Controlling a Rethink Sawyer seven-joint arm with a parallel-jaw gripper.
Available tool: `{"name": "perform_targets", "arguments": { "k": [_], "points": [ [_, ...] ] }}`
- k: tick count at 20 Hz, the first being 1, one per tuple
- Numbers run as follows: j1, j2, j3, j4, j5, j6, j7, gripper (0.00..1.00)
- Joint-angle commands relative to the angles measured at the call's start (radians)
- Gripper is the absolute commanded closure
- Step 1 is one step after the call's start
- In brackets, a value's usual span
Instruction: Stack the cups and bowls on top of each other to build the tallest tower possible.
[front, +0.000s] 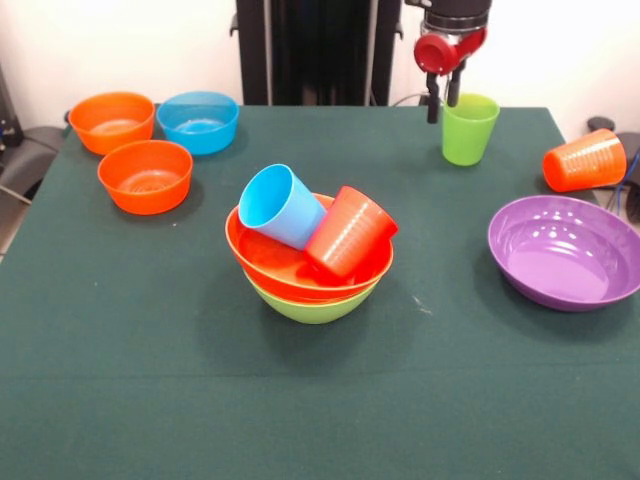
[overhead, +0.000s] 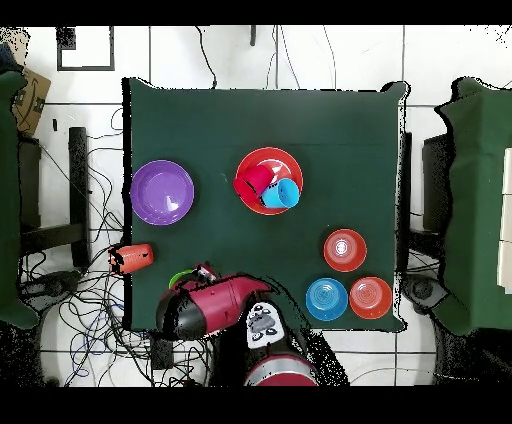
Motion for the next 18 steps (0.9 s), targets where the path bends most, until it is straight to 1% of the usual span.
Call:
{"name": "perform_targets", "arguments": {
  "k": [1,9,14,18],
  "points": [
    [0.028,0.072,0.054,-0.014,0.034,-0.027,0.215,0.0],
    [0.012,0.048,0.074,0.005,0.035,-0.051,0.221,0.0],
    [0.016,0.051,0.073,0.004,0.034,-0.06,0.225,0.0],
    [0.023,0.065,0.068,-0.006,0.029,-0.087,0.228,0.0]
  ]
}}
